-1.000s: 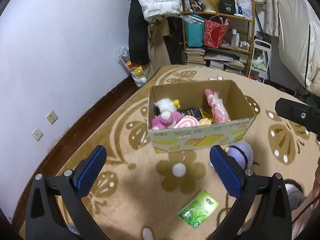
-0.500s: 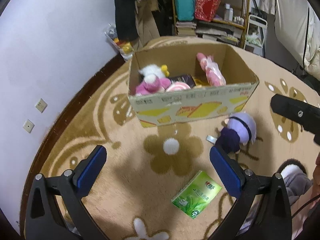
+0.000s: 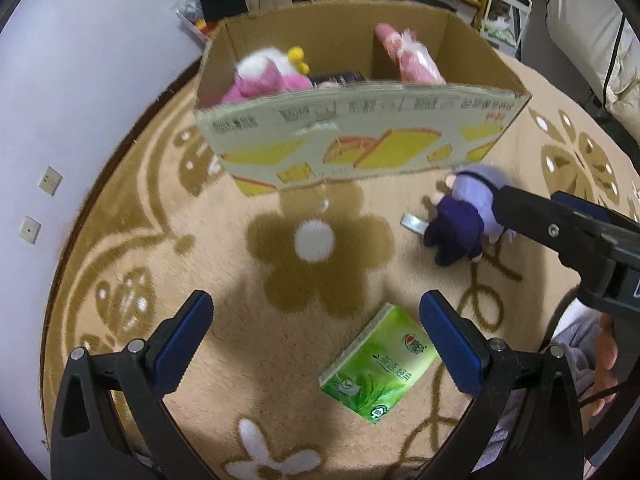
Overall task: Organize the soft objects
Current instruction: 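Lower both tools toward the purple-haired doll and green tissue pack on the rug, then grasp the purple-haired doll with the right tool while the left tool grasps the green tissue pack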
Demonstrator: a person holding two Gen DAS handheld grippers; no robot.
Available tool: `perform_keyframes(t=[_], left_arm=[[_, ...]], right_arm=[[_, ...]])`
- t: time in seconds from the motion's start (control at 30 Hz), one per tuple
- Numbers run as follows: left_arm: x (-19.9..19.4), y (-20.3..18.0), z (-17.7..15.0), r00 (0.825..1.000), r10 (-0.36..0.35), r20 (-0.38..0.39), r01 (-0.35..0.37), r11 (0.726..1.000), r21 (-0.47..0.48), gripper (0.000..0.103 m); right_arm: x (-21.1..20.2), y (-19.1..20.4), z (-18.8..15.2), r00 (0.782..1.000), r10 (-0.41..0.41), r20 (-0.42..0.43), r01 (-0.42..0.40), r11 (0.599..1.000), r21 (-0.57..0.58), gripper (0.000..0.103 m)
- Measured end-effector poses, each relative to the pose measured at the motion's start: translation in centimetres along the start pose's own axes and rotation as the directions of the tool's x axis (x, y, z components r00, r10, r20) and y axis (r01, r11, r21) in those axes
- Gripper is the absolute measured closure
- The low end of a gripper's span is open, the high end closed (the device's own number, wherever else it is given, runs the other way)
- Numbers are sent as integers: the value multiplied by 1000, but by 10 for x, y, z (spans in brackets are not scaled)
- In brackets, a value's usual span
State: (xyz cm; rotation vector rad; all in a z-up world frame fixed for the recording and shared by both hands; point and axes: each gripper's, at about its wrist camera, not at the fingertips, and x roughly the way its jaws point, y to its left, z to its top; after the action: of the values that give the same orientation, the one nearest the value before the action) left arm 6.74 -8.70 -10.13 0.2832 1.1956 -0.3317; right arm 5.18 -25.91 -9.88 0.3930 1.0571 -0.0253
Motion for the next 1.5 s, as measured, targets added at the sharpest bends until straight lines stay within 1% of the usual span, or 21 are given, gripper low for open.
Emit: perform_keyframes(t=[0.17,0.3,0.43,0.6,0.77,0.87,1.0,1.3,1.37,1.4,1.43,1.5], left_arm=[[15,-4,-2,997,-36,-68,37,999,18,1],[23,-8,-4,992,-69,-110,73,997,33,1],[31,-13,-5,982,-111,-153,118,992,39,1],[39,-17,-9,973,-119,-195,131,990,51,1],[46,-26,-13,967,-114,-227,135,988,80,1],[52,-33,-15,965,-92,-246,121,987,103,1],[59,-40,-17,958,-100,-267,134,985,110,1],[81,-50,-22,950,-34,-310,81,987,140,1],[89,-52,-22,945,-5,-327,60,986,157,7],[91,-52,-24,944,6,-330,52,985,165,7],[92,-54,-24,945,10,-328,49,984,171,9],[92,-57,-23,947,6,-320,54,983,176,15]], right_arm=[[15,-3,0,999,-2,-41,2,1000,7,0],[26,-7,0,997,-1,-71,3,1000,27,0],[32,-9,0,996,-11,-85,13,999,30,0],[37,-11,0,995,-11,-100,14,999,29,0],[41,-14,-1,993,-13,-117,18,999,39,0],[43,-15,-2,993,-21,-117,26,999,40,0],[49,-16,-2,992,-22,-128,28,999,43,0],[54,-20,-2,989,-38,-141,45,998,40,0],[55,-21,-2,990,-39,-136,44,998,37,0],[57,-21,-2,990,-35,-140,40,999,37,0],[59,-21,-2,989,-33,-147,39,999,37,2],[62,-21,-4,987,-39,-155,45,998,34,4]])
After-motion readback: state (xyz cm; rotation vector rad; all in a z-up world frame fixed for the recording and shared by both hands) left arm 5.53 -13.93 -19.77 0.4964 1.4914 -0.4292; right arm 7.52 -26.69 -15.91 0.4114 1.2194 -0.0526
